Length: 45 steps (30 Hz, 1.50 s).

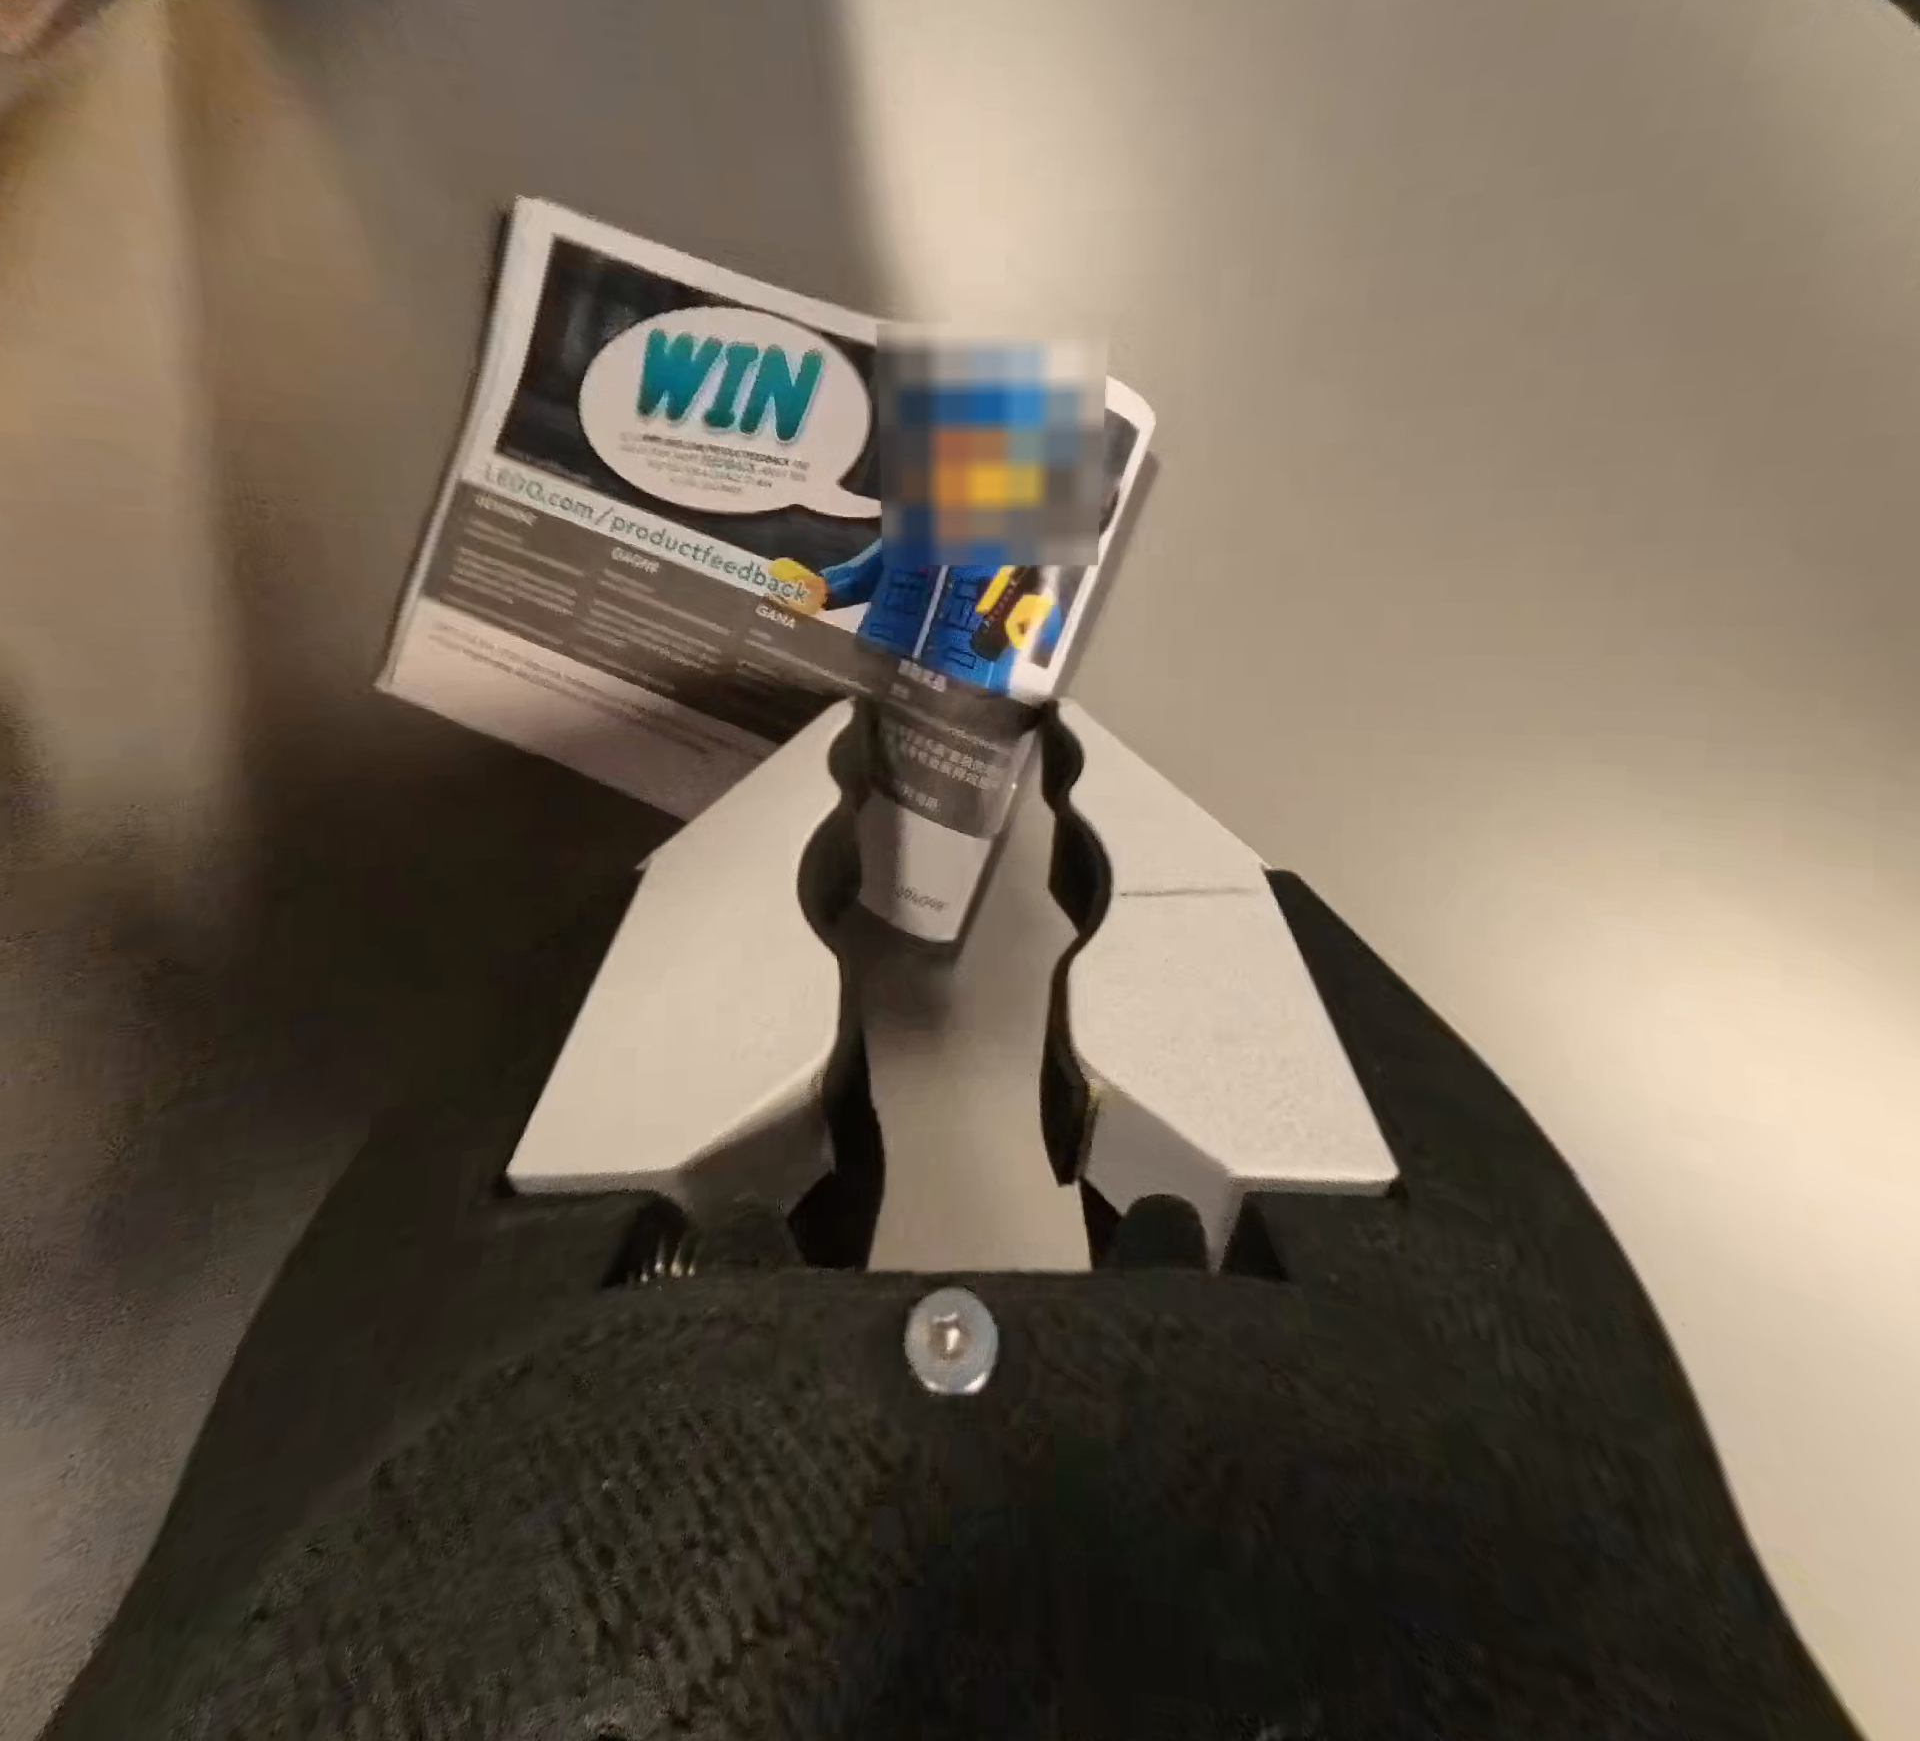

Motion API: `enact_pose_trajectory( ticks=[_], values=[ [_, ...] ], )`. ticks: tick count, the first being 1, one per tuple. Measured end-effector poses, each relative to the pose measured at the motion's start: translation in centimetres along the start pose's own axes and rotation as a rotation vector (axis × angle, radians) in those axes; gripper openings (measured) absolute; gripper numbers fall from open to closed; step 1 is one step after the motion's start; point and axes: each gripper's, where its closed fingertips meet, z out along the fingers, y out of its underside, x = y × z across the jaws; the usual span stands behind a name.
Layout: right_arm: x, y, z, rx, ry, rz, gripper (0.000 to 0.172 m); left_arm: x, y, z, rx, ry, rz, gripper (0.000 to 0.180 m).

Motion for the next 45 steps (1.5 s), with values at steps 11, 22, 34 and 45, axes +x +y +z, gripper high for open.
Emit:
enact_pose_trajectory(
  ticks=[11, 22, 34, 45],
  values=[
    [-1.4, -0.9, -3.5, 0.156, -0.095, -0.147, 0.001, -1.5, -0.8, -0.7, 0.039, 0.005, -0.130, 0.000],
    [-2.3, 9.8, -10.0, -0.123, -0.122, -0.358, 0.002, 5.8, 1.7, -0.8, -0.152, 0.391, 0.037, 0.000],
    [-3.3, 16.2, -12.4, 0.167, -0.042, -0.212, 0.054, 16.5, 1.9, -6.2, -0.311, 0.671, 0.251, 0.060],
    [-3.3, 16.4, -11.1, 0.008, -0.368, 0.159, 0.033, 15.8, 7.2, -7.4, -0.568, 0.491, 0.510, 0.060]
  ],
)
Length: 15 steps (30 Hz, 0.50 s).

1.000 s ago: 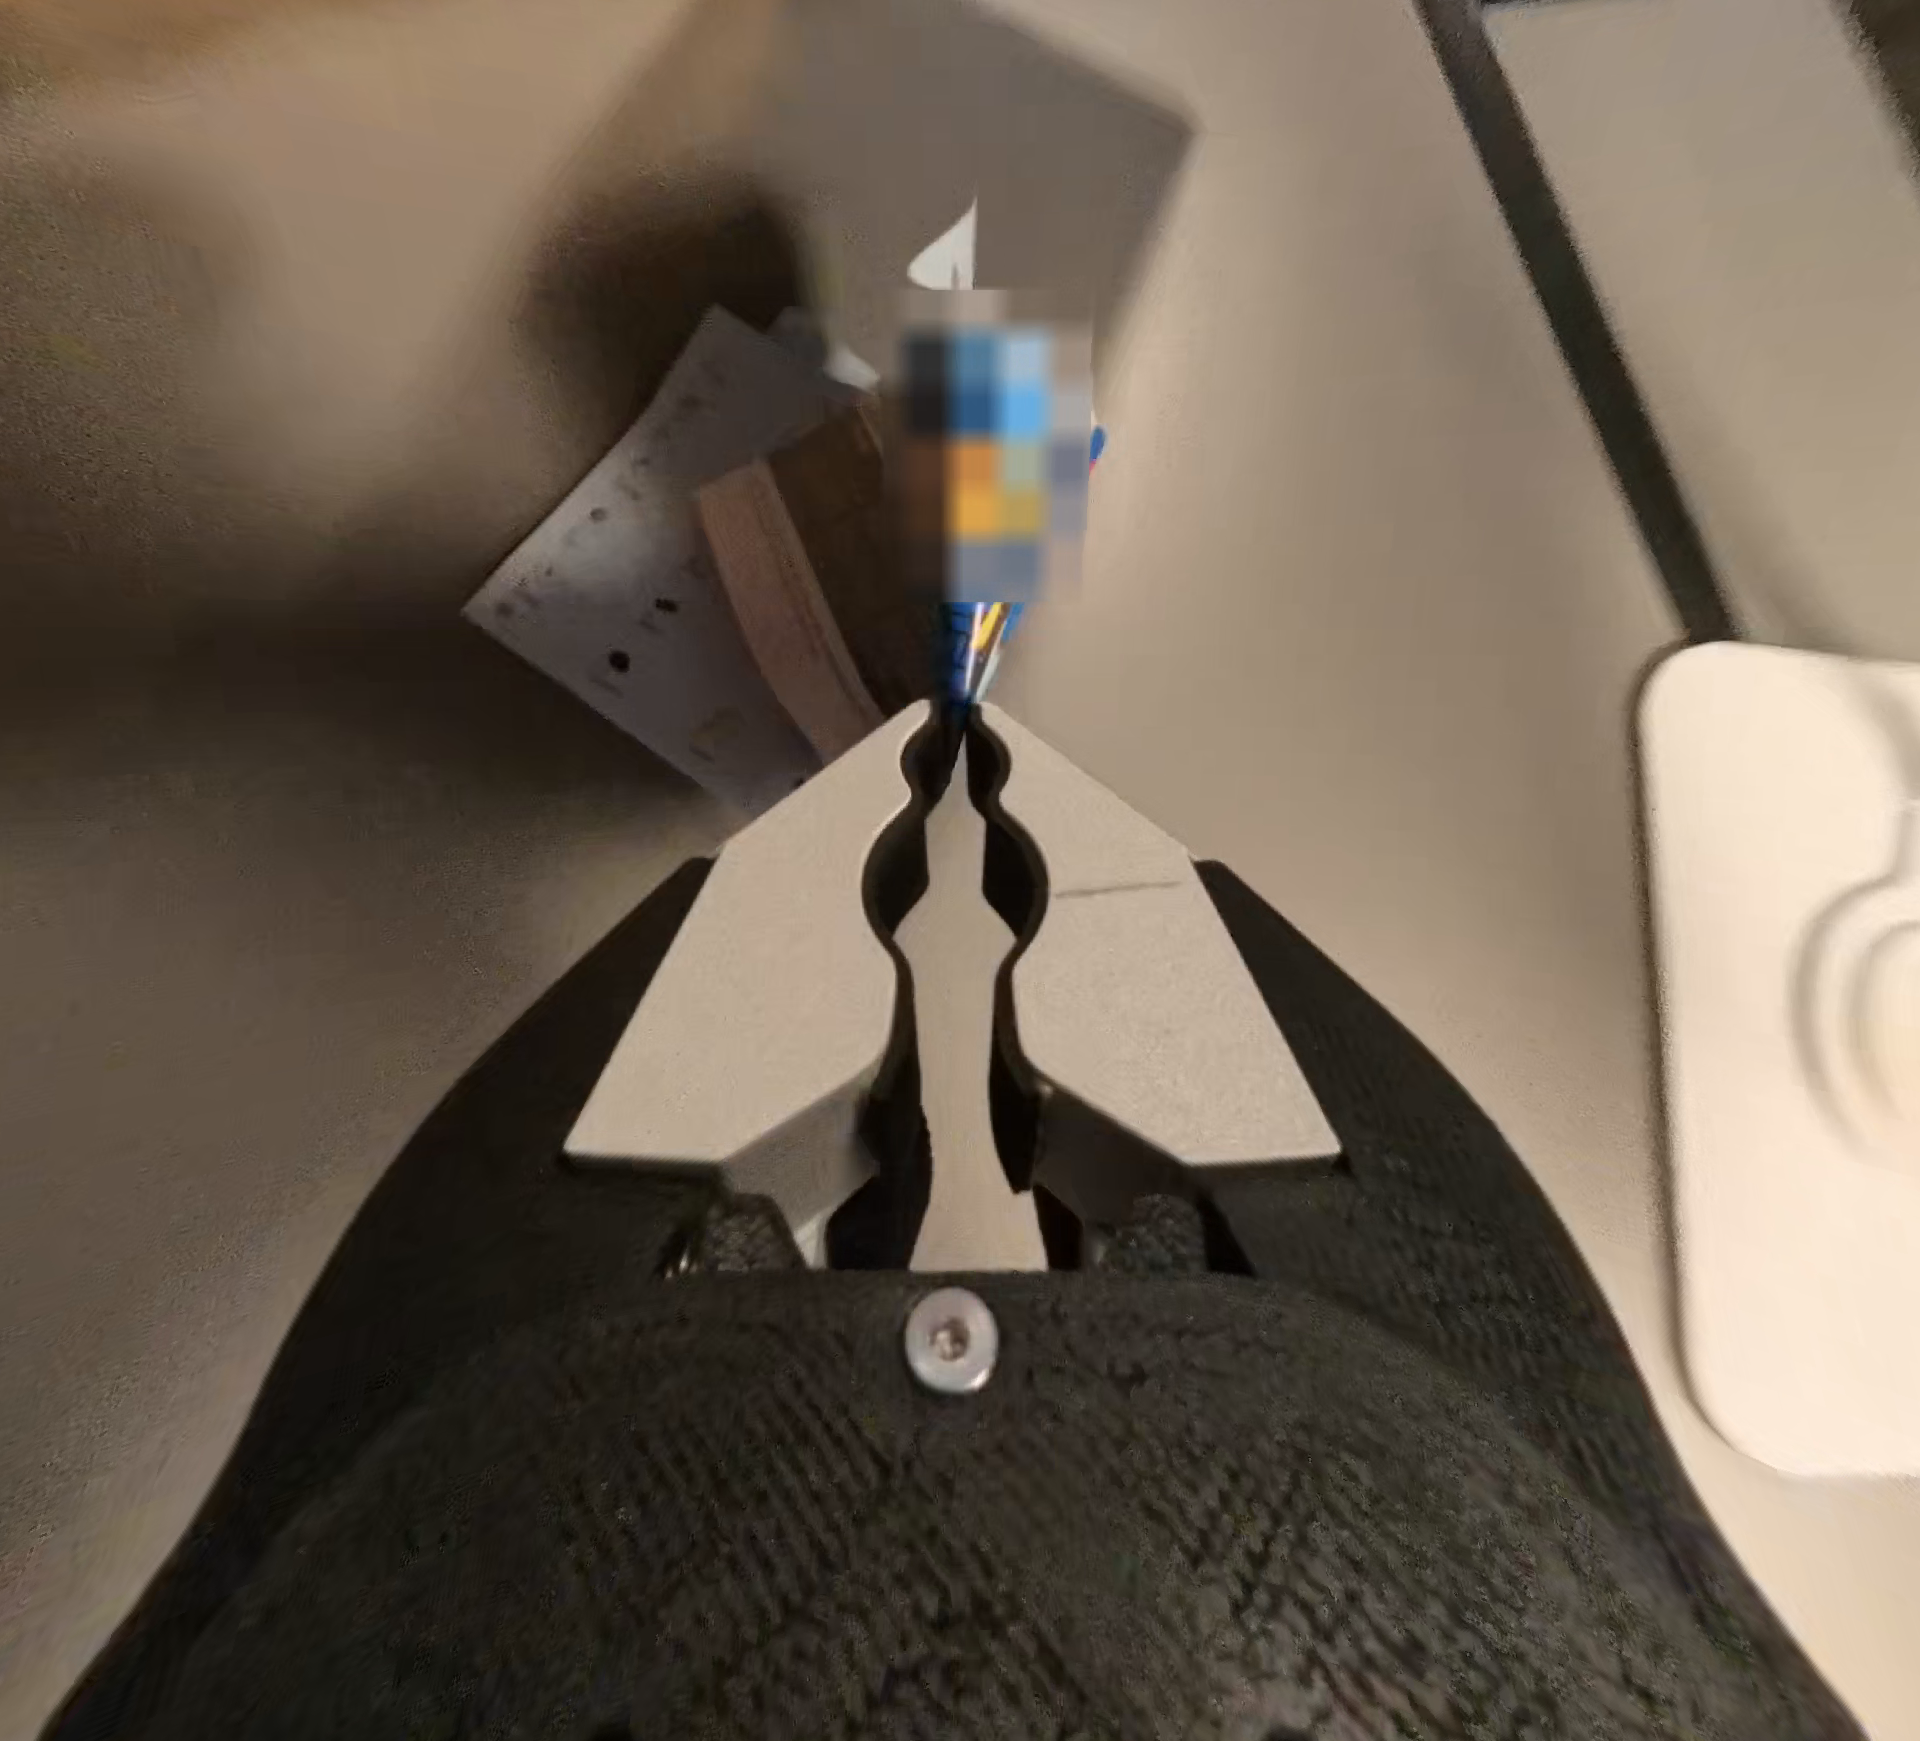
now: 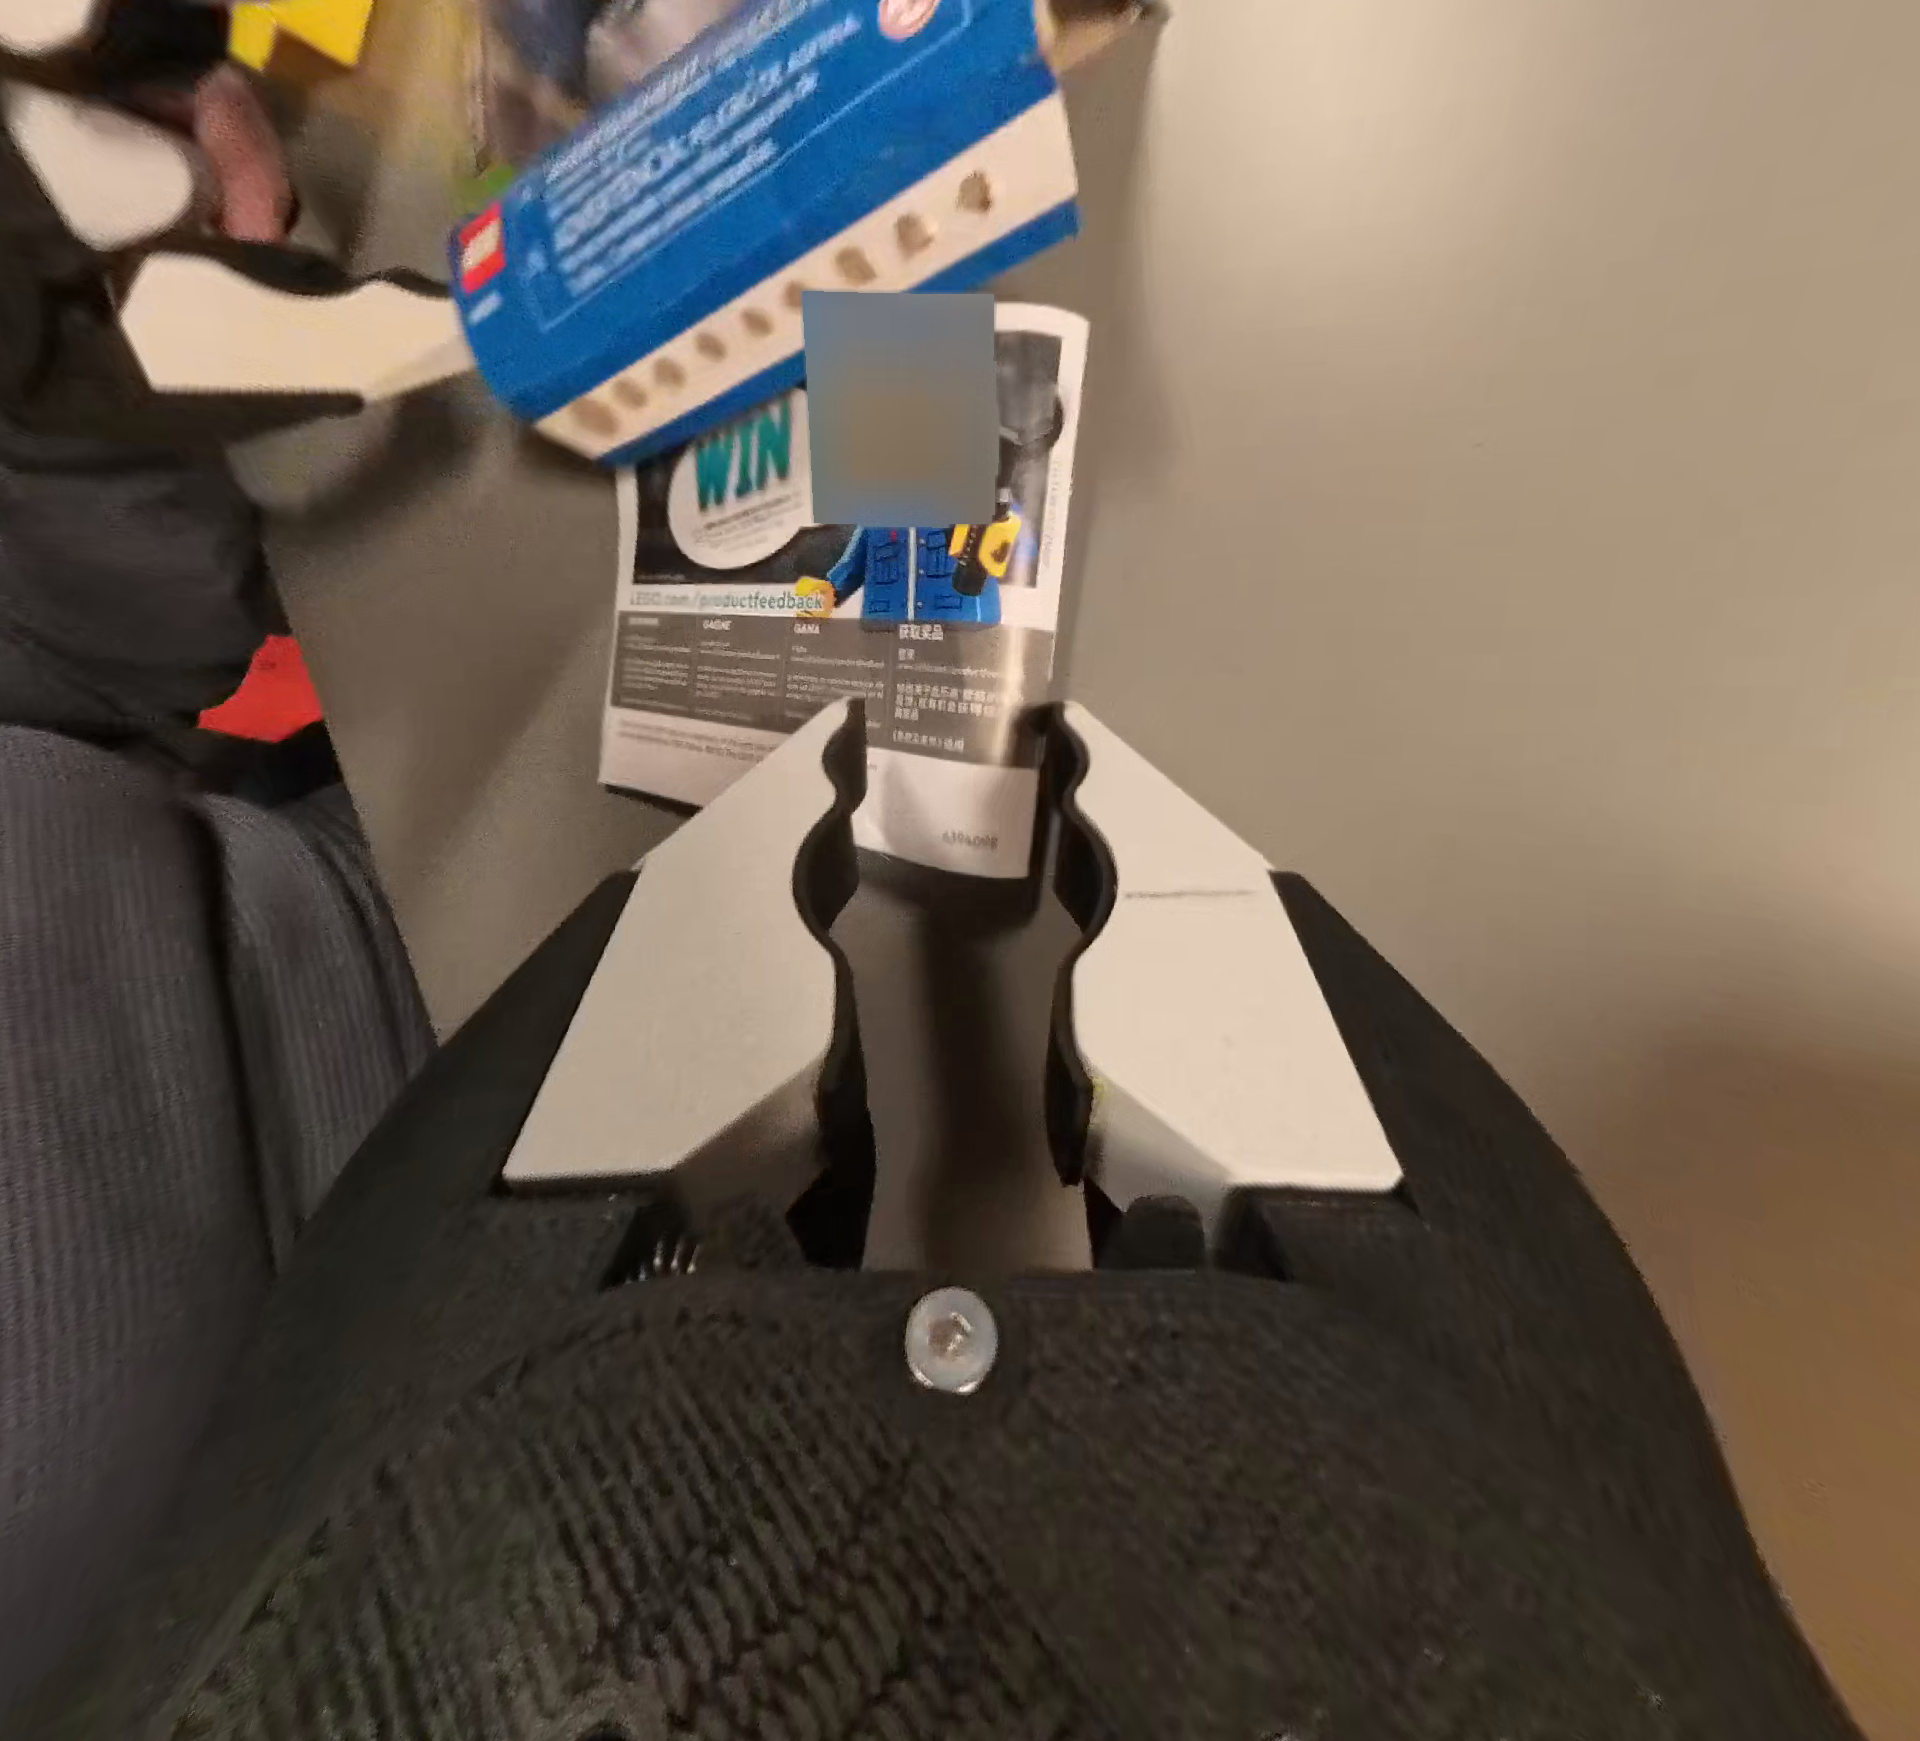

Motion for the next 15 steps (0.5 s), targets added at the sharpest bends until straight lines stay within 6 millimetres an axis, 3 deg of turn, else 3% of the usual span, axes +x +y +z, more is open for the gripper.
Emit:
enact_pose_trajectory(
  ticks=[2, 4, 6, 8, 9, 12, 15],
  values=[
    [0.0, -0.1, 0.2, -0.031, -0.005, -0.005, 0.031, 0.4, 1.3, -0.1, -0.033, 0.172, -0.186, 0.089],
    [-0.1, -0.1, 0.3, -0.056, -0.014, -0.005, 0.029, 0.5, 0.1, -2.0, 0.058, 0.306, -0.335, 0.105],
    [0.0, 0.1, 0.4, -0.078, -0.020, 0.004, 0.023, 0.4, -2.9, -5.2, 0.253, 0.355, -0.356, 0.096],
    [-0.1, 0.3, 0.6, -0.093, -0.036, 0.021, 0.015, 2.8, -5.8, -8.3, 0.389, 0.483, -0.333, 0.075],
    [-0.3, 0.4, 0.7, -0.098, -0.054, 0.028, 0.014, 4.5, -6.5, -8.9, 0.397, 0.541, -0.307, 0.069],
    [-1.1, 0.6, 0.9, -0.092, -0.116, 0.037, 0.007, 8.3, -5.3, -7.0, 0.244, 0.553, -0.176, 0.073],
    [-2.2, 0.0, 0.6, -0.029, -0.166, -0.002, 0.003, 9.6, -4.5, -5.0, 0.184, 0.556, -0.169, 0.074]
  ],
)
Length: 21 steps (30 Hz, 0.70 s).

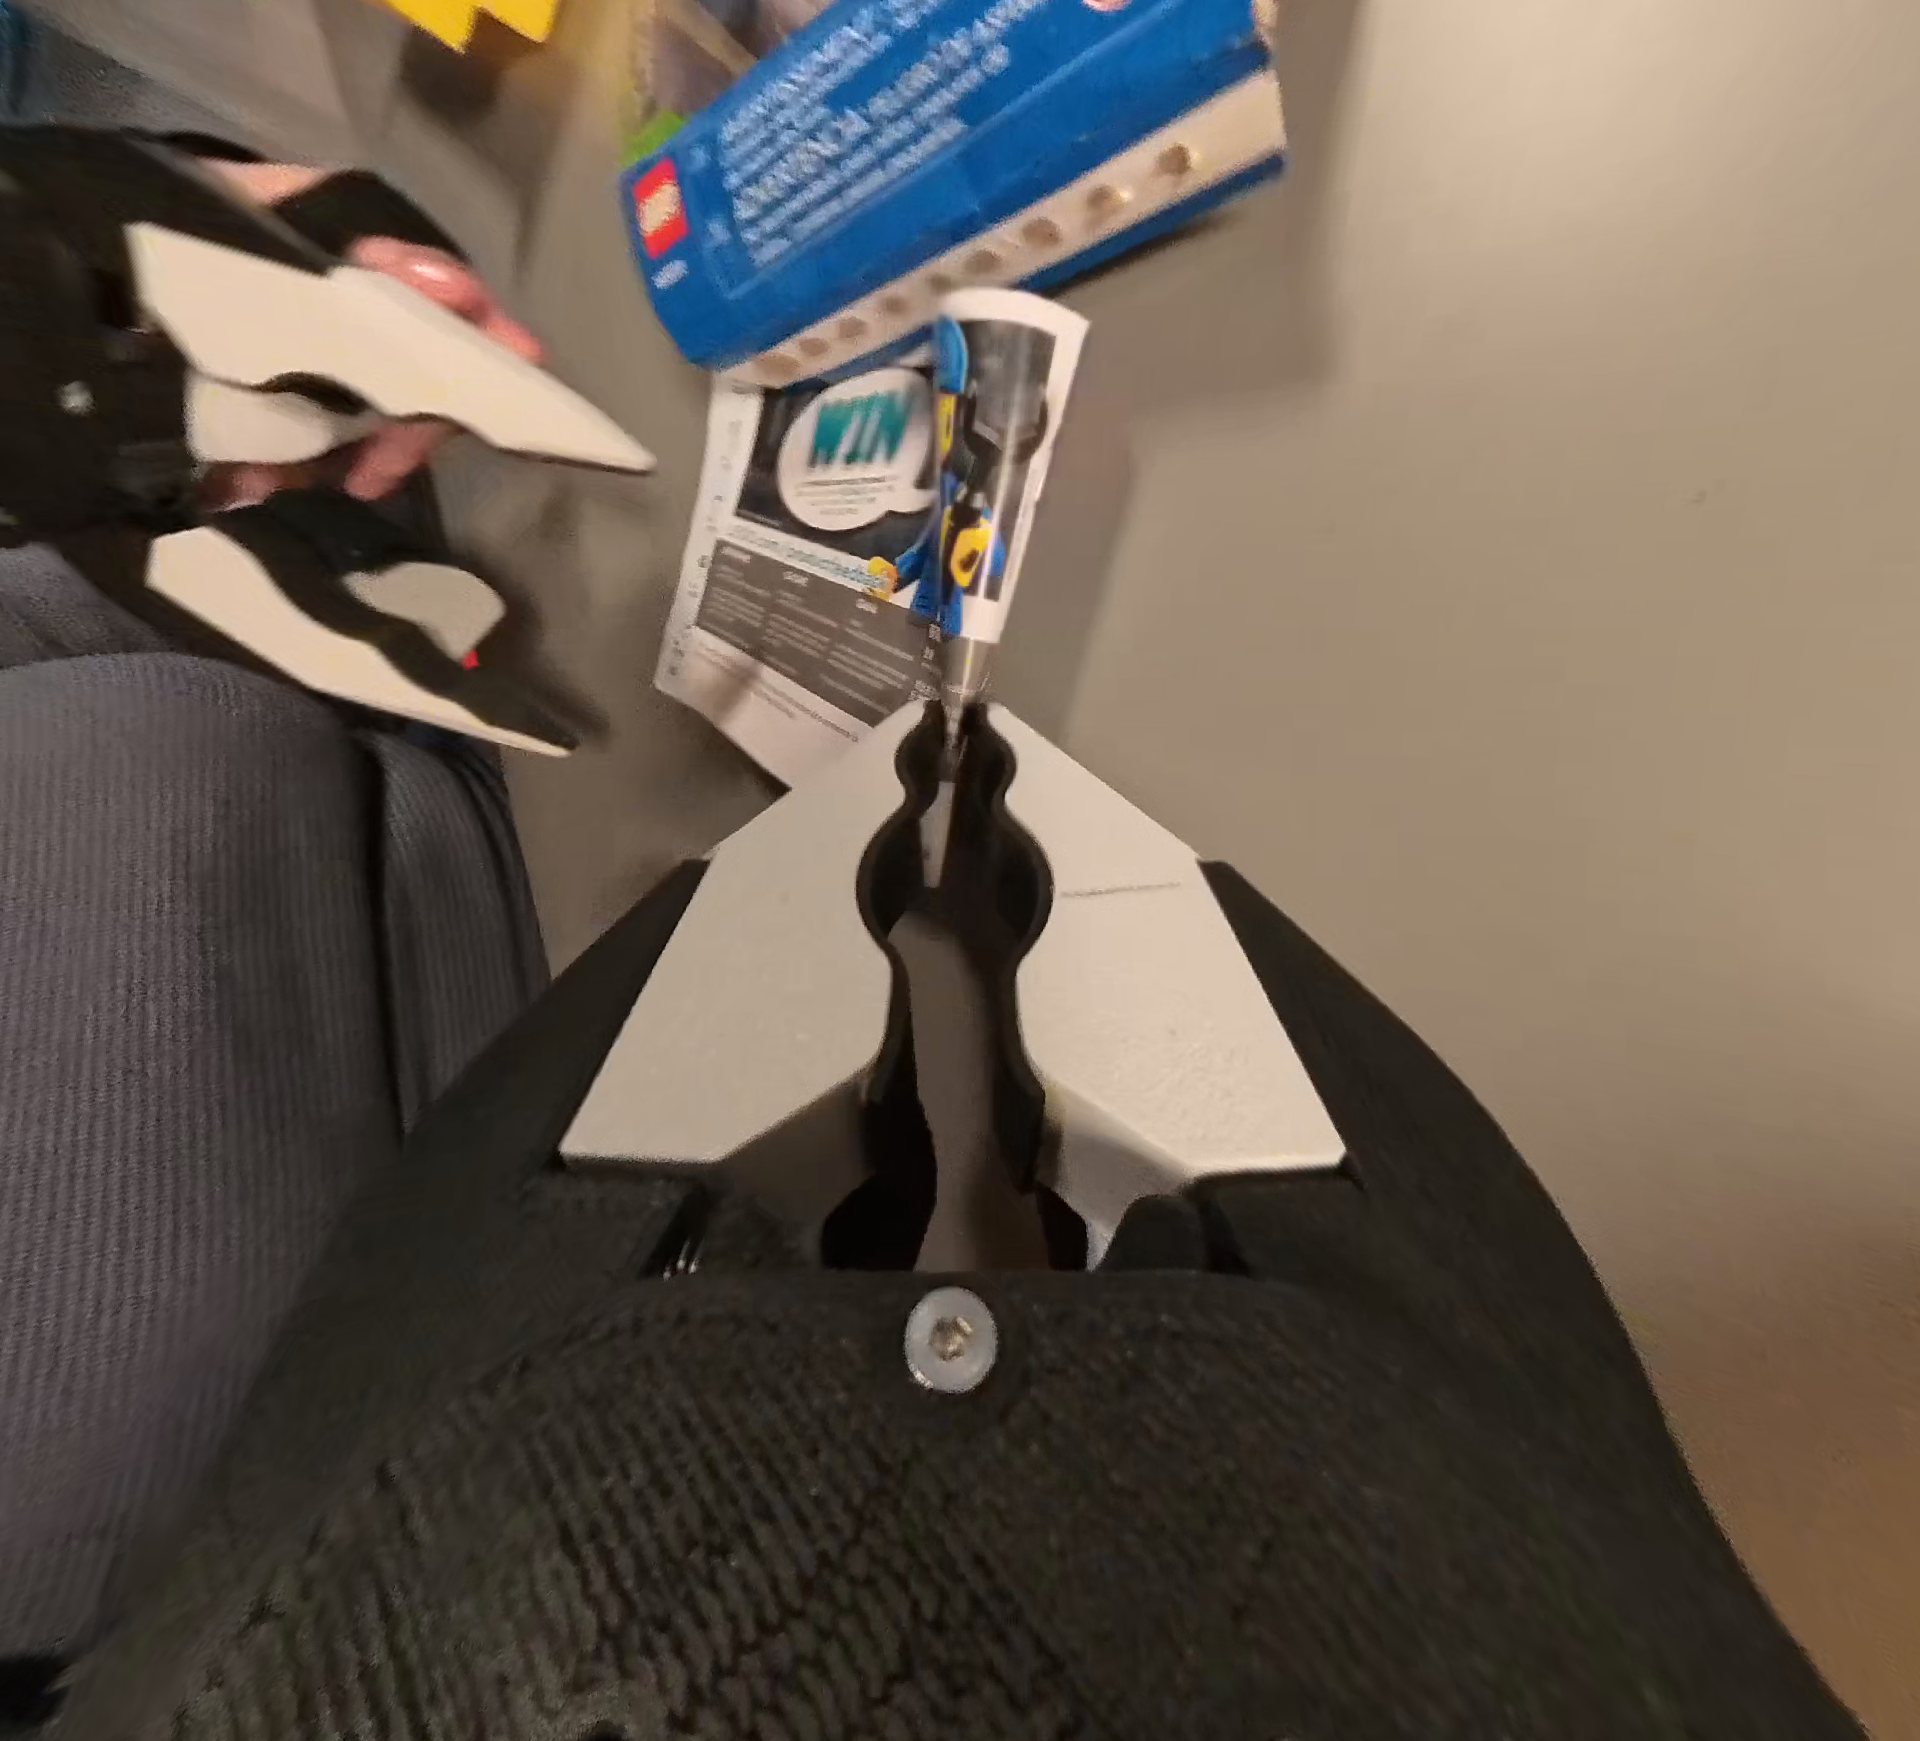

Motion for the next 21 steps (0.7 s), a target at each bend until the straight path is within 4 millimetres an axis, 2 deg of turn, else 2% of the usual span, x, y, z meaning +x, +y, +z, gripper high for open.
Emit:
enact_pose_trajectory(
  ticks=[3, 6, 8, 10, 12, 14, 16, 17, 19, 21],
  values=[
    [-2.0, -0.9, -1.1, 0.080, 0.014, -0.173, 0.003, -1.6, -2.4, -0.2, 0.144, -0.071, -0.037, 0.084],
    [-4.8, -1.2, -2.7, 0.117, 0.115, -0.537, 0.002, -3.9, -5.0, -1.5, 0.295, -0.137, -0.096, 0.093],
    [-6.6, -1.7, -3.8, 0.138, 0.210, -0.742, 0.001, -4.4, -5.8, -1.5, 0.329, -0.084, -0.140, 0.093],
    [-8.1, -2.2, -5.0, 0.161, 0.267, -0.860, 0.001, -3.8, -6.1, -1.0, 0.324, 0.035, -0.192, 0.090],
    [-9.2, -2.4, -5.9, 0.178, 0.295, -0.937, 0.000, -2.4, -6.1, -0.5, 0.315, 0.172, -0.216, 0.074],
    [-10.0, -2.3, -6.5, 0.183, 0.313, -0.998, 0.000, -1.5, -6.1, -0.1, 0.324, 0.239, -0.224, 0.050],
    [-10.4, -2.0, -6.7, 0.167, 0.319, -1.025, 0.001, -1.0, -6.0, 0.3, 0.326, 0.260, -0.218, 0.018],
    [-10.5, -2.0, -6.8, 0.164, 0.325, -1.021, 0.007, -0.7, -6.0, 0.4, 0.329, 0.270, -0.196, 0.004],
    [-10.7, -1.9, -6.7, 0.142, 0.305, -0.983, 0.034, -0.3, -6.0, 0.5, 0.334, 0.245, -0.145, 0.000],
    [-11.2, -1.9, -6.5, 0.112, 0.266, -0.958, 0.038, -0.2, -6.1, 0.7, 0.331, 0.196, -0.081, 0.000]
  ],
)
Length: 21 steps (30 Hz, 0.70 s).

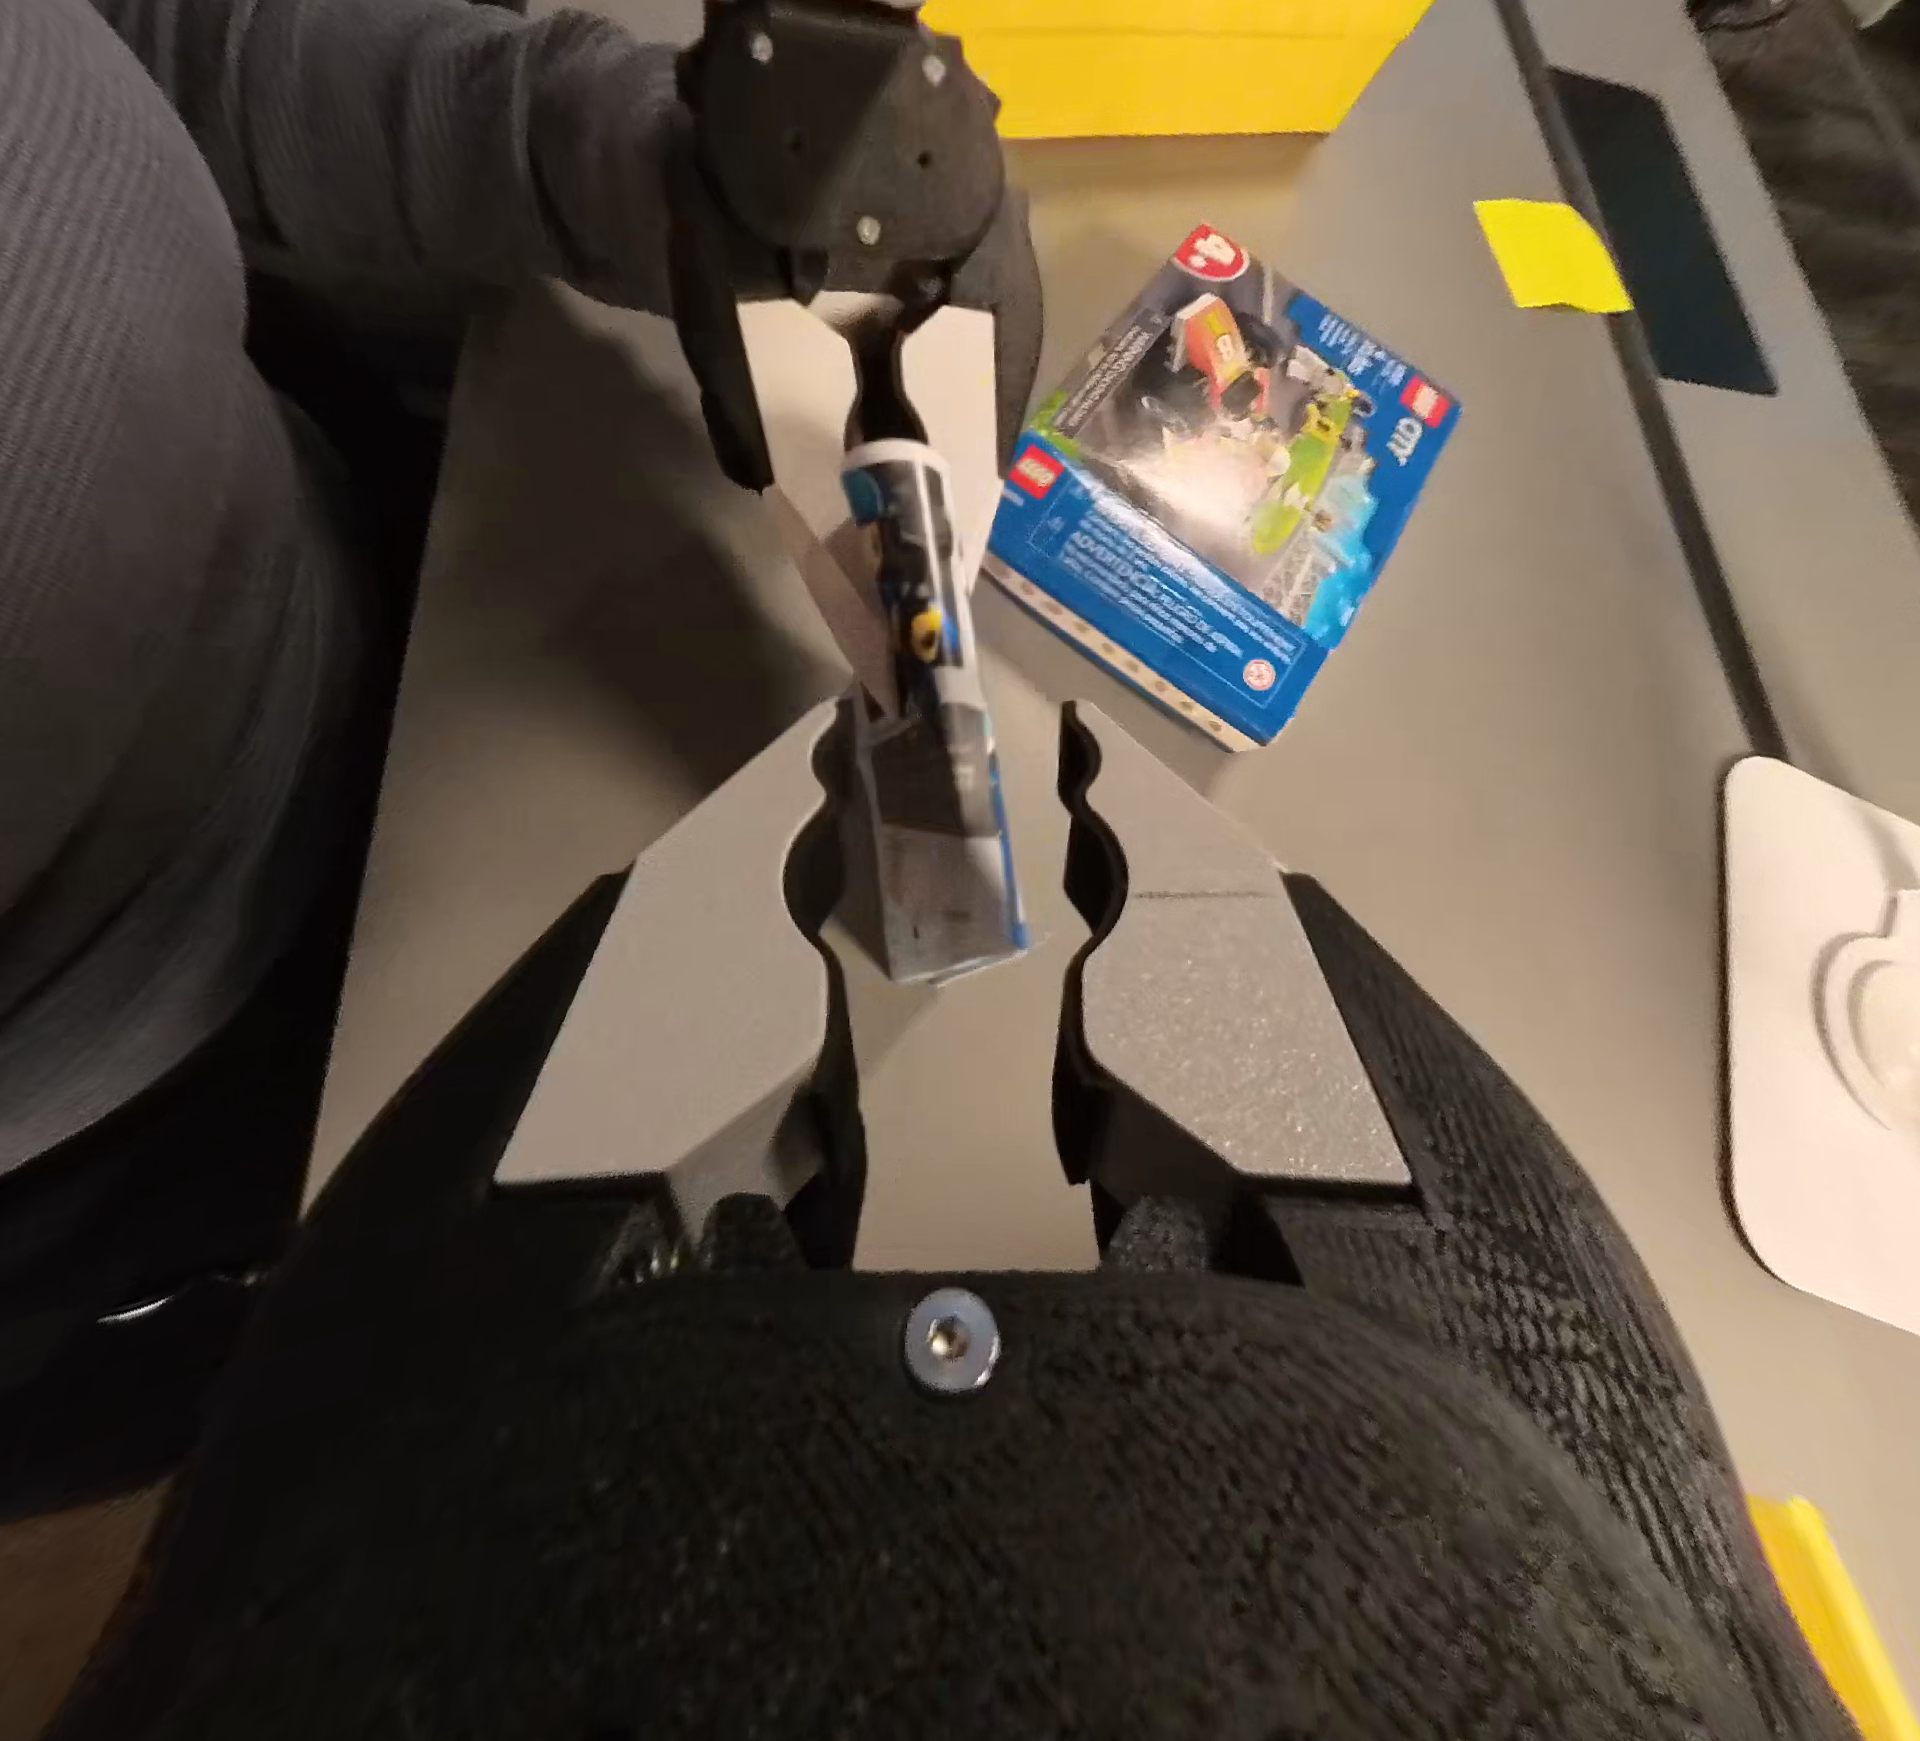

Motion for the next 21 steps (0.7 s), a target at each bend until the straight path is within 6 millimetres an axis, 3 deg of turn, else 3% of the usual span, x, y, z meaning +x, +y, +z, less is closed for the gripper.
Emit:
enact_pose_trajectory(
  ticks=[5, 11, 14, 16, 18, 21],
  values=[
    [-1.0, 0.8, 0.6, -0.155, -0.147, -0.008, 0.026, 0.5, -0.1, 0.5, -0.027, -0.061, 0.154, 0.000],
    [-1.5, 1.2, 0.4, -0.264, -0.257, 0.032, 0.010, 0.3, 0.0, 0.5, -0.023, -0.102, 0.183, 0.005],
    [-1.4, 1.4, 0.5, -0.299, -0.237, -0.016, 0.007, 0.6, 0.1, 0.7, -0.023, -0.084, 0.164, 0.065],
    [-1.4, 1.2, 0.6, -0.301, -0.216, -0.053, 0.007, 1.1, -0.4, 0.8, 0.001, -0.045, 0.131, 0.080],
    [-1.2, 1.1, 0.5, -0.303, -0.189, -0.085, 0.007, 1.5, -1.1, 0.7, 0.053, 0.007, 0.078, 0.076],
    [-1.2, 1.1, 0.5, -0.308, -0.163, -0.119, 0.007, 1.4, -1.3, 0.6, 0.079, 0.047, 0.004, 0.048]
  ],
)
